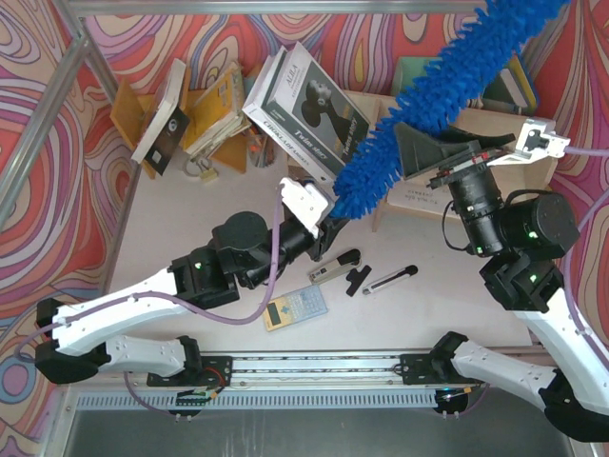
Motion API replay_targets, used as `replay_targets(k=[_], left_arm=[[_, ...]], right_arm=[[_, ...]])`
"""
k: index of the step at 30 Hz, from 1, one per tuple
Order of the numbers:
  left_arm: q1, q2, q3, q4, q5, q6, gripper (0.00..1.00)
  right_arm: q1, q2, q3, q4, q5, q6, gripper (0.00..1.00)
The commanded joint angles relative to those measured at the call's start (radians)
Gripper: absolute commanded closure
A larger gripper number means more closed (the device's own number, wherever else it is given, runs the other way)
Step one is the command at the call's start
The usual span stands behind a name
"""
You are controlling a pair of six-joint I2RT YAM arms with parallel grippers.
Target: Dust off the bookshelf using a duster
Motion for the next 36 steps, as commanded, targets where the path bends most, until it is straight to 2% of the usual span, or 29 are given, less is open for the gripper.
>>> replay_targets(k=[1,4,8,15,17,19,22,24,25,30,31,36], left_arm=[[-0.039,-0.007,-0.057,0.146,0.022,0.045,1.0],[-0.069,-0.007,-0.092,0.156,0.009,0.07,1.0],[-0.108,-0.017,-0.131,0.196,-0.012,0.116,1.0],[-0.114,-0.023,-0.154,0.184,-0.067,0.139,1.0],[-0.114,-0.03,-0.17,0.188,-0.089,0.137,0.96],[-0.114,-0.044,-0.194,0.197,-0.11,0.131,0.89],[-0.114,-0.07,-0.232,0.212,-0.156,0.102,0.66],[-0.115,-0.09,-0.259,0.229,-0.191,0.091,0.48],[-0.114,-0.102,-0.271,0.237,-0.203,0.087,0.33],[-0.115,-0.169,-0.299,0.222,-0.248,0.079,0.06],[-0.114,-0.186,-0.305,0.222,-0.254,0.079,0.02],[-0.114,-0.273,-0.334,0.245,-0.32,0.074,0.02]], right_arm=[[-0.003,0.01,-0.011,0.065,0.101,0.046,0.13],[-0.004,0.027,0.004,0.061,0.112,0.069,0.14],[-0.004,0.043,0.005,0.015,0.194,0.133,0.2],[-0.004,0.007,-0.049,-0.041,0.301,0.235,0.45],[-0.004,-0.008,-0.069,-0.063,0.337,0.266,0.59],[-0.003,-0.026,-0.091,-0.091,0.373,0.309,0.71],[-0.004,-0.055,-0.115,-0.139,0.438,0.377,0.82],[-0.004,-0.074,-0.135,-0.179,0.492,0.45,0.85],[-0.004,-0.089,-0.147,-0.194,0.515,0.477,0.87],[-0.003,-0.127,-0.191,-0.242,0.607,0.578,0.93],[-0.004,-0.131,-0.198,-0.246,0.619,0.594,0.93],[-0.004,-0.138,-0.199,-0.344,0.662,0.729,0.93]])
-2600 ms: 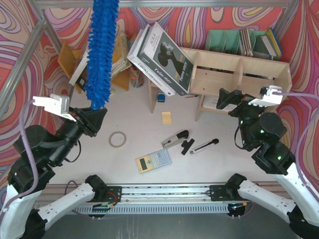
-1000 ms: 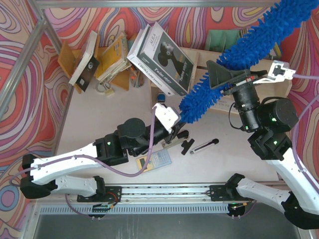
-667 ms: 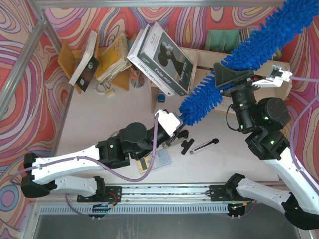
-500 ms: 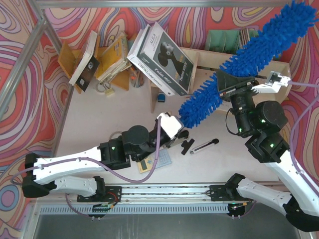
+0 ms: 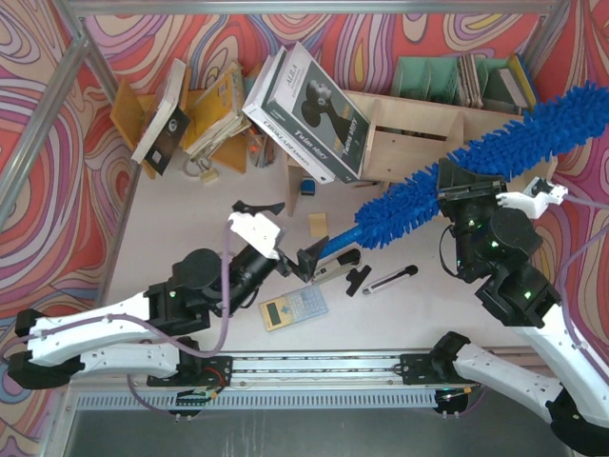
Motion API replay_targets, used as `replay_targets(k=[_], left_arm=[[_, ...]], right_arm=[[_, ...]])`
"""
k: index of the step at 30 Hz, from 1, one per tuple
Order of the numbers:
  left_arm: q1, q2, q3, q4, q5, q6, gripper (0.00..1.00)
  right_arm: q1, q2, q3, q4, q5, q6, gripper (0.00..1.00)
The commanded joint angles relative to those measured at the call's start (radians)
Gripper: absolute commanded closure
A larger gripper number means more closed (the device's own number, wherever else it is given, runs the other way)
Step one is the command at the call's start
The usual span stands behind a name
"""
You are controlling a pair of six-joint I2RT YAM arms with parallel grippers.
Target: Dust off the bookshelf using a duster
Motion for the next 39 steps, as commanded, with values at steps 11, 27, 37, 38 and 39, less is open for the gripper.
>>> replay_targets(k=[11,27,37,38,39], left_arm=[[0.001,-0.231,-0.156,0.185,-0.337,0.0,0.02],[0.001,-0.315,-0.249,0.153,-0.474,-0.032,0.02],[0.003,-0.368,-0.314,0.136,-0.527,-0.062,0.02],[0.002,-0.368,-0.318,0.134,-0.53,-0.063,0.02],[0.003,-0.366,-0.322,0.132,-0.533,-0.067,0.02]], right_arm=[[-0.004,-0.09,-0.1,-0.371,0.202,0.586,0.94],[-0.003,-0.069,-0.286,-0.645,0.13,1.003,0.9],[-0.004,-0.028,-0.51,-0.487,-0.065,1.072,0.89],[-0.003,-0.022,-0.524,-0.48,-0.077,1.081,0.88],[-0.004,-0.018,-0.541,-0.463,-0.087,1.083,0.88]])
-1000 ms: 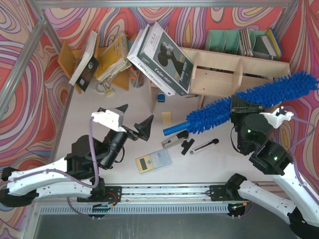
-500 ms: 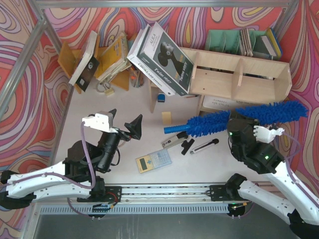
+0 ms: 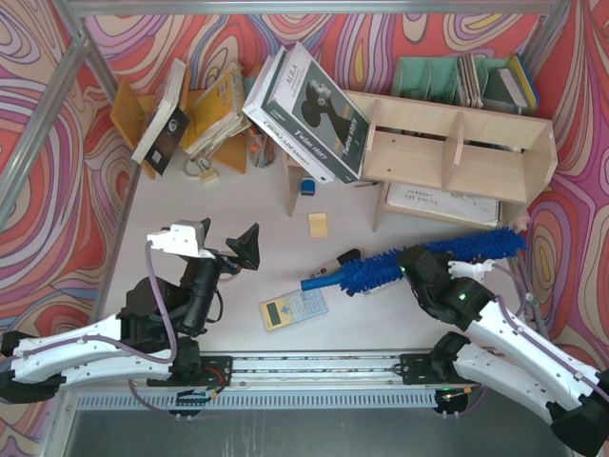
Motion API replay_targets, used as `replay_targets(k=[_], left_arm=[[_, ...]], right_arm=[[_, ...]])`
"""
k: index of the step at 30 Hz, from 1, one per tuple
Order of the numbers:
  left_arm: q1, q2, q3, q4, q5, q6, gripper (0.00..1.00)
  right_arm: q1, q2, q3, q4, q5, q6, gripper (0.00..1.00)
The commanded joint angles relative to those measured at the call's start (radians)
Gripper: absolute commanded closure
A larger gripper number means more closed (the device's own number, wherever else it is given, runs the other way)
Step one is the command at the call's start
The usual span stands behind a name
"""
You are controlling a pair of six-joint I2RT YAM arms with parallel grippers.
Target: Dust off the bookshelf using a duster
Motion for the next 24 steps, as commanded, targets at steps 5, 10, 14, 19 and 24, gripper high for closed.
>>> replay_targets(k=[5,10,14,19,24], left_arm=[[0.009,0.0,-0.046,-0.008,-0.047,-0.038,0.01],[0.017,0.013,-0.047,-0.015,-0.048,-0.045,0.01],[0.023,0.013,-0.05,-0.031,-0.053,-0.062,0.02],[0.034,0.008,-0.059,-0.05,-0.052,-0.081,0.02],[0.047,-0.003,-0.064,-0.057,-0.057,-0.089,0.02]], right_arm=[[-0.004,0.021,-0.14,0.24,-0.089,0.054,0.83],[-0.014,0.09,-0.185,0.327,-0.126,0.07,0.74],[-0.031,0.133,-0.221,0.429,-0.161,0.066,0.67],[-0.043,0.155,-0.22,0.444,-0.175,0.062,0.5],[-0.045,0.136,-0.216,0.412,-0.184,0.062,0.27]])
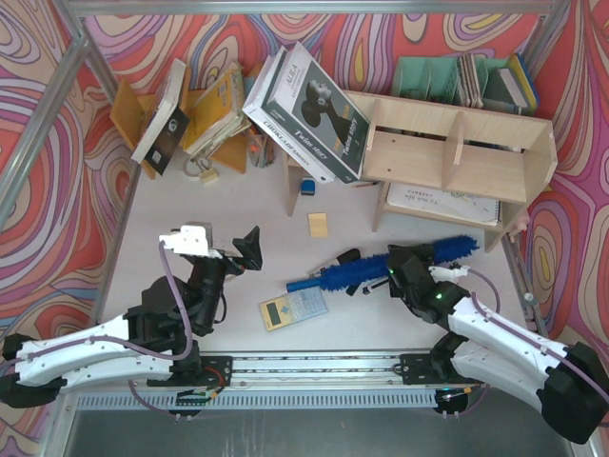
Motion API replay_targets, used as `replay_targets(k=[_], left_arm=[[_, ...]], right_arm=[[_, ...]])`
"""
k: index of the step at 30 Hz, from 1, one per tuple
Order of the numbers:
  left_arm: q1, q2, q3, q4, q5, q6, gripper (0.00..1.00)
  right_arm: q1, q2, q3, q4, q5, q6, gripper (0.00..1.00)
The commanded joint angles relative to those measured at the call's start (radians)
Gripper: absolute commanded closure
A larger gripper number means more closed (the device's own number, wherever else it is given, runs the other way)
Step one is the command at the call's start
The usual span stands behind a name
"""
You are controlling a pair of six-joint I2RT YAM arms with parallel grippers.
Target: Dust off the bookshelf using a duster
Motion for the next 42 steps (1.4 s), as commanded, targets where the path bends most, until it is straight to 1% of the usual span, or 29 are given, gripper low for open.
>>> replay_targets(k=[1,4,9,11,13,15,17,19,21,23,26,28,30,31,33,35,38,40,42], left_arm=[[0.015,-0.021,-0.019,-0.008,-0.018,-0.024,0.02],[0.027,-0.019,-0.015,-0.024,-0.024,-0.041,0.02],[0.063,-0.011,-0.008,-0.056,-0.036,-0.084,0.02],[0.089,0.001,0.002,-0.086,-0.037,-0.123,0.01],[0.121,0.022,0.023,-0.136,-0.037,-0.175,0.01],[0.152,0.056,0.053,-0.192,-0.04,-0.207,0.01],[0.179,0.1,0.09,-0.259,-0.058,-0.242,0.01],[0.209,0.156,0.124,-0.316,-0.062,-0.275,0.01],[0.258,0.201,0.158,-0.372,-0.04,-0.313,0.01],[0.316,0.242,0.17,-0.416,0.004,-0.359,0.02],[0.398,0.298,0.154,-0.414,0.078,-0.389,0.02],[0.444,0.346,0.148,-0.415,0.078,-0.4,0.02],[0.489,0.407,0.156,-0.431,0.063,-0.404,0.02],[0.504,0.437,0.161,-0.435,0.031,-0.409,0.02],[0.526,0.482,0.147,-0.398,-0.035,-0.396,0.02],[0.552,0.513,0.095,-0.283,-0.051,-0.312,0.02],[0.605,0.526,-0.034,-0.013,-0.008,-0.159,0.01],[0.659,0.531,-0.108,0.104,0.044,-0.105,0.02],[0.722,0.542,-0.153,0.164,0.07,-0.097,0.02]], right_arm=[[-0.006,-0.021,0.015,-0.014,0.002,0.01,0.23],[-0.005,-0.035,0.047,-0.094,0.008,0.012,0.15],[-0.006,-0.083,0.107,-0.232,0.057,-0.034,0.11],[-0.007,-0.101,0.131,-0.254,0.092,-0.112,0.1],[-0.005,-0.115,0.155,-0.252,0.133,-0.216,0.08],[-0.005,-0.125,0.18,-0.244,0.173,-0.328,0.03],[-0.006,-0.136,0.19,-0.209,0.214,-0.456,0.01],[-0.006,-0.151,0.189,-0.125,0.245,-0.63,0.01],[-0.006,-0.166,0.177,0.006,0.257,-0.829,0.01],[-0.006,-0.177,0.167,0.121,0.252,-1.038,0.01],[-0.007,-0.18,0.151,0.265,0.214,-1.3,0.01],[-0.005,-0.17,0.137,0.346,0.166,-1.463,0.01],[-0.005,-0.144,0.132,0.38,0.128,-1.589,0.01],[-0.006,-0.133,0.131,0.387,0.115,-1.629,0.01],[-0.008,-0.101,0.124,0.404,0.086,-1.696,0.01],[-0.011,-0.063,0.116,0.439,0.048,-1.754,0.01],[-0.024,-0.011,0.108,0.487,0.043,-1.796,0.01],[-0.042,0.028,0.093,0.542,0.04,-1.823,0.01],[-0.072,0.063,0.075,0.597,0.04,-1.837,0.01]])
